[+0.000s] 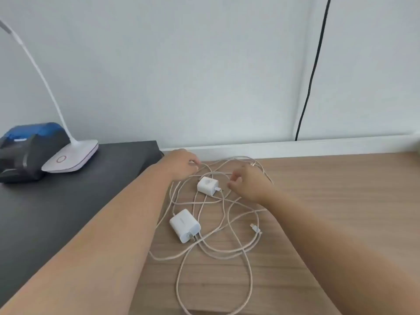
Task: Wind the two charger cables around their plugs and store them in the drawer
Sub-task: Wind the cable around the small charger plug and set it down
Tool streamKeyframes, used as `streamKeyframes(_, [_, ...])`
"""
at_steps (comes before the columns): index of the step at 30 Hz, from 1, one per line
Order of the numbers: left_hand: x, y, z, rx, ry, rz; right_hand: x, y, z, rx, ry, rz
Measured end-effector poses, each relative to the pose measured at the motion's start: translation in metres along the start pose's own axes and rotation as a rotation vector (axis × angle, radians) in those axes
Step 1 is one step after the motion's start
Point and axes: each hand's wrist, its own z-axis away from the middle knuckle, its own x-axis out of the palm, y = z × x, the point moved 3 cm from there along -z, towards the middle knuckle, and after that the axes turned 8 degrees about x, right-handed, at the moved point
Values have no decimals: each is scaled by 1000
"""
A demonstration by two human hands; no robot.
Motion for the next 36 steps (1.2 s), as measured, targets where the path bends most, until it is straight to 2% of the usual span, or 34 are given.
streamKeyframes(4, [10, 24, 15, 74, 109, 96, 13, -2, 20, 39, 42, 115])
streamKeyframes(8, [32, 35, 30, 104, -57, -47, 22, -8, 42, 101, 73, 215])
streamKeyframes(11, [41, 35, 39, 106, -53, -26, 26, -12, 55, 105, 101, 305])
streamKeyframes(16, [52, 33, 46, 57, -42, -43, 32, -10, 59, 157, 124, 322])
streamKeyframes(20, [43, 40, 57, 100, 104, 47, 24, -5, 59, 198, 243, 239])
streamKeyframes(23, [28, 48, 69, 66, 248, 87, 8, -4, 57, 203, 324, -20])
streamKeyframes(25, [22, 51, 73, 15, 288, 228, -6, -8, 54, 188, 283, -361])
streamKeyframes(28, [15, 61, 74, 35, 292, 726, -31, -23, 54, 114, 183, -857])
streamKeyframes(33, [-9, 86, 86, 167, 313, 1373, -74, -51, 60, 16, 156, -1068])
streamKeyframes(36, [-30, 99, 101, 276, 357, 1700, -91, -67, 68, -27, 68, -1208])
